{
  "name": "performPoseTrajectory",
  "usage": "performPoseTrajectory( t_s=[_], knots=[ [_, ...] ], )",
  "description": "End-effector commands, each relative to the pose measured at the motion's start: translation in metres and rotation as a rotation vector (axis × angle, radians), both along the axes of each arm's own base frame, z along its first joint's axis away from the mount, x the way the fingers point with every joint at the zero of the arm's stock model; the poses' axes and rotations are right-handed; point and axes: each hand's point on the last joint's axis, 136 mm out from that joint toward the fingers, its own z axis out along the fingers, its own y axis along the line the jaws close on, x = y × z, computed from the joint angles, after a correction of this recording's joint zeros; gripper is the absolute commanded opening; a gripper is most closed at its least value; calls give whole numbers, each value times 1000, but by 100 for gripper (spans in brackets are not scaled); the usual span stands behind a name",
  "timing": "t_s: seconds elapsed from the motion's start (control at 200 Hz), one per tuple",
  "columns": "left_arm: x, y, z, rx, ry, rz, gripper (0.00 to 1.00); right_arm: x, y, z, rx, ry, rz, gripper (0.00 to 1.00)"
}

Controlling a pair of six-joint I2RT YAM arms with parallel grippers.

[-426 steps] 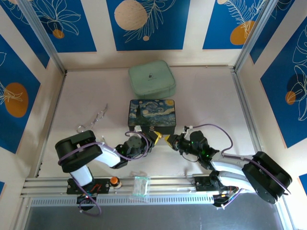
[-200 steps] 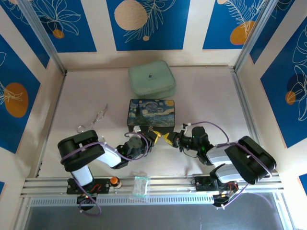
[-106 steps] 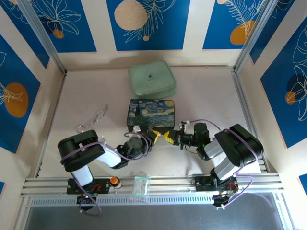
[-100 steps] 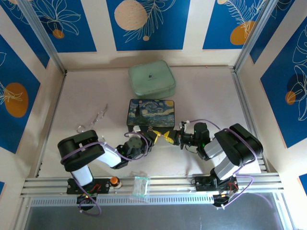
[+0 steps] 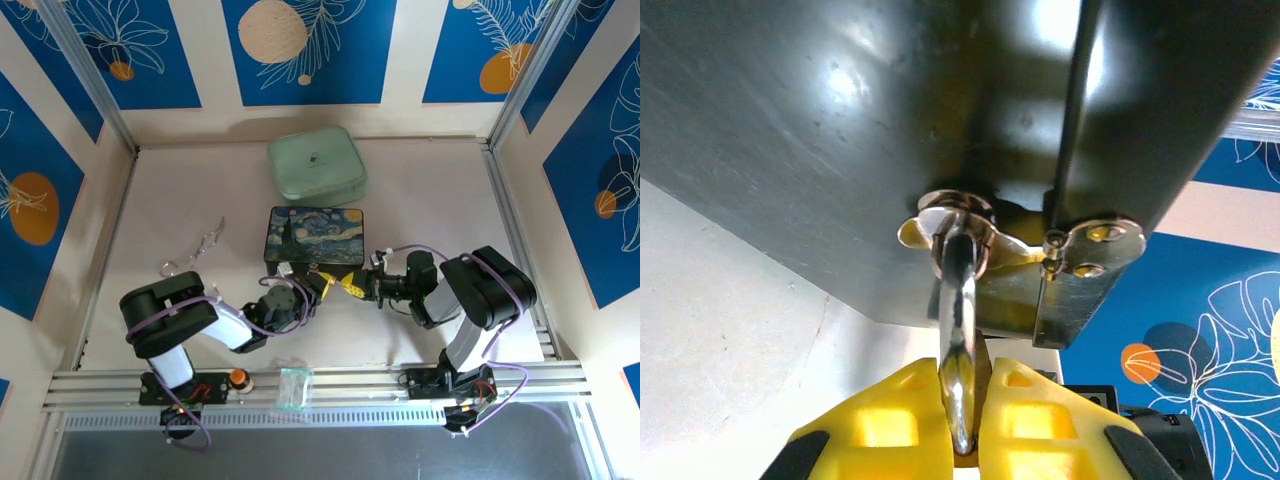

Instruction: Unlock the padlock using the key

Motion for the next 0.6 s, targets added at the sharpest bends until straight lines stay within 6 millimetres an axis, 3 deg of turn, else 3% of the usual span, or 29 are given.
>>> performPoseTrajectory(
  t_s=[0.0, 0.11, 0.32, 0.465, 0.595],
  knots=[
    [-36, -45, 92, -299, -143, -233, 0, 4, 6, 3, -28, -43, -5, 0],
    [-36, -52, 97, -306, -155, -253, 0, 1, 13, 10, -36, -77, 25, 0],
    [-41, -63, 105, -304, -186, -305, 0, -1, 7, 14, -59, -103, 22, 0],
    [-41, -62, 85, -272, -154, -303, 0, -2, 9, 32, -17, -140, 44, 0],
    [-38, -58, 68, -224, -123, -279, 0, -6, 7, 30, -54, -144, 73, 0]
  ],
)
